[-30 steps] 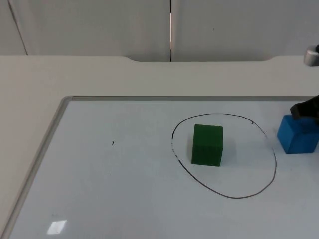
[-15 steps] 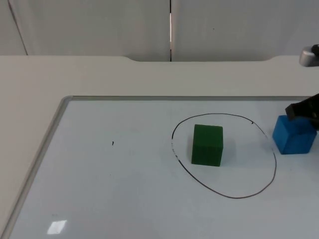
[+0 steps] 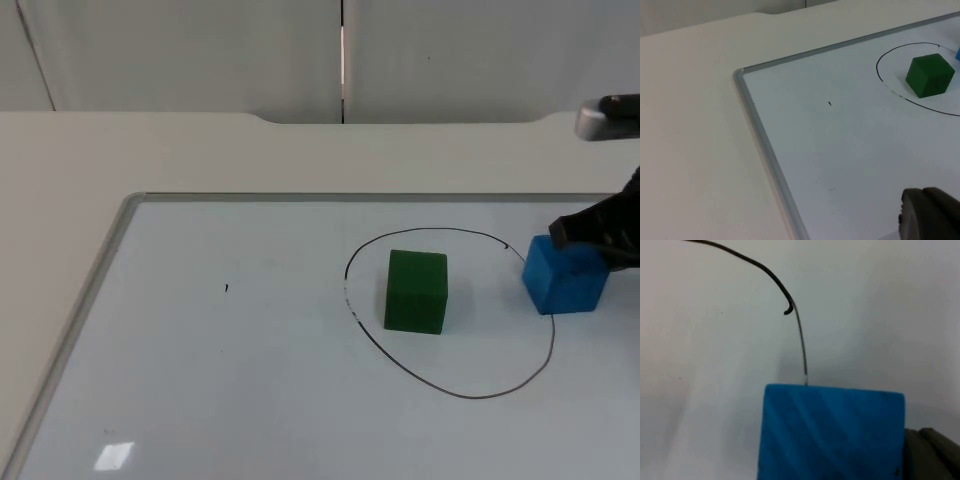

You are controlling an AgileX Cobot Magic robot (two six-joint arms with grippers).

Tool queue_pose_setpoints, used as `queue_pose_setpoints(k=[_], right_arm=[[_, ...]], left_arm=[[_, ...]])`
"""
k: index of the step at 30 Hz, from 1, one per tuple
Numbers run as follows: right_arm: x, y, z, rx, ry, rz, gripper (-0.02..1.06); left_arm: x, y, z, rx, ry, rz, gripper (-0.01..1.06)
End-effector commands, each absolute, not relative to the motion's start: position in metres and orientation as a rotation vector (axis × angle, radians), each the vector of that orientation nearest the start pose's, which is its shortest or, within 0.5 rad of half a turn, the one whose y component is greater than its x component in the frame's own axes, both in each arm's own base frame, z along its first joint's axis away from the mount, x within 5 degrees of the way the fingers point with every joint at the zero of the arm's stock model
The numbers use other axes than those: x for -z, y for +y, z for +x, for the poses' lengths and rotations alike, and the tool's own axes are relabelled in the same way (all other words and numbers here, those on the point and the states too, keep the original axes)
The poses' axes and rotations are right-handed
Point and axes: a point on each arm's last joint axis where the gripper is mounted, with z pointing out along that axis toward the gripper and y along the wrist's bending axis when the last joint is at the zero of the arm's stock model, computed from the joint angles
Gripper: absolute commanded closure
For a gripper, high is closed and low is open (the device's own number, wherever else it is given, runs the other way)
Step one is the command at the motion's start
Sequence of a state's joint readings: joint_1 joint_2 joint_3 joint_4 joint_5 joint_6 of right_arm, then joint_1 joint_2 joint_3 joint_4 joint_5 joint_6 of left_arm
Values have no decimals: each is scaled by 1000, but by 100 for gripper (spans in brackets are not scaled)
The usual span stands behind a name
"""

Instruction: Push the two cubes into the marked area.

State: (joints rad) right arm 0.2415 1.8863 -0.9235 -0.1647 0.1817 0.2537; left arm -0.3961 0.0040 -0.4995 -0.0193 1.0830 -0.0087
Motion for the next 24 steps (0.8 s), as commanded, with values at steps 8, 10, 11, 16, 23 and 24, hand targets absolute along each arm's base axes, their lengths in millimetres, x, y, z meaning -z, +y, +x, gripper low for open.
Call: queue_pose_setpoints(k=[8,10,11,16,23,24], right_arm=[[-122,95,331,-103,2654,-191,105],[-122,98,330,-107,2654,-201,105],[-122,101,329,-111,2655,-210,105],[-123,116,325,-138,2640,-254,105],[-124,125,326,-167,2599,-275,105],[-125,126,326,-171,2595,-272,105]], left_arm=[[-275,1,-5,268,2036,394,105],[-275,1,-5,268,2036,394,105],[-275,1,-5,268,2036,394,105],[-275,1,-5,268,2036,394,105],[-275,1,-5,268,2036,394,105],[-275,1,-5,268,2036,394,105]])
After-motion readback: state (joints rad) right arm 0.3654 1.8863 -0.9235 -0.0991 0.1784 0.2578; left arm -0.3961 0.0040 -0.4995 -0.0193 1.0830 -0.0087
